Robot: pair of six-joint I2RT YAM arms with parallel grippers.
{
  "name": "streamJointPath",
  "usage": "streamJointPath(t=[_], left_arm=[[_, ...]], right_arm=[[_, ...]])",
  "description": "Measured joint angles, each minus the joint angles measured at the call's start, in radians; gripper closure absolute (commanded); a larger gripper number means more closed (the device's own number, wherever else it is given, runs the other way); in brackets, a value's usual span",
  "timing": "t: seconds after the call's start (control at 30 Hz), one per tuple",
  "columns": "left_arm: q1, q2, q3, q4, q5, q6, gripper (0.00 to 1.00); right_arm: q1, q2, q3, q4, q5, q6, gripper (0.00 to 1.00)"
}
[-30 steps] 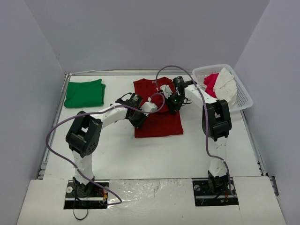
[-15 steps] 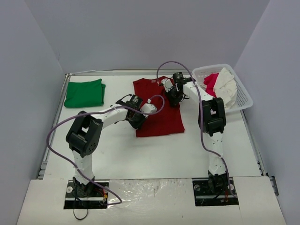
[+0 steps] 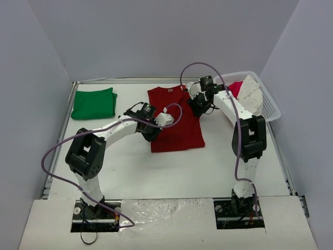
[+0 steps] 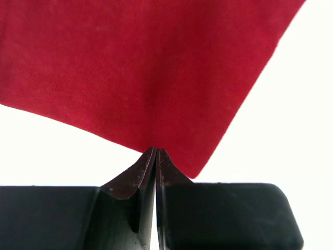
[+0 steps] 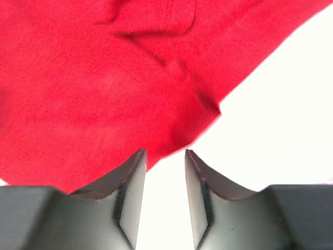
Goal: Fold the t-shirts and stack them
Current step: Fold the folded rectangular tshirt in 1/3 of the way, then grab one side of the 2/3 rectangular tshirt with both arms
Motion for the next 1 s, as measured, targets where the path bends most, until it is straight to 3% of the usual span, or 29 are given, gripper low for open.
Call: streamJointPath(t=[0.17, 0.3, 0.5, 0.7, 1.0], left_arm=[[-0.011, -0.039, -0.006, -0.002, 0.021, 0.022, 0.96], [-0.036, -0.054, -0.053, -0.004, 0.022, 0.055, 0.88], [-0.076, -0.054, -0.115, -0.007, -0.012, 0.096, 0.83], [-0.082, -0.054, -0.166, 0.010, -0.055, 0.124, 0.77], [-0.091, -0.048, -0.176, 0.021, -0.073, 0.134, 0.77]], right_arm=[[0.000, -0.235, -0.150, -0.024, 0.005, -0.012, 0.59], [0.000, -0.353, -0.296, -0.051, 0.005, -0.022, 0.54], [0.000, -0.370, -0.438, -0.086, 0.005, -0.022, 0.53], [0.000, -0.370, -0.454, -0.090, 0.004, -0.020, 0.52], [0.000, -0.367, -0.462, -0.090, 0.003, -0.018, 0.50]])
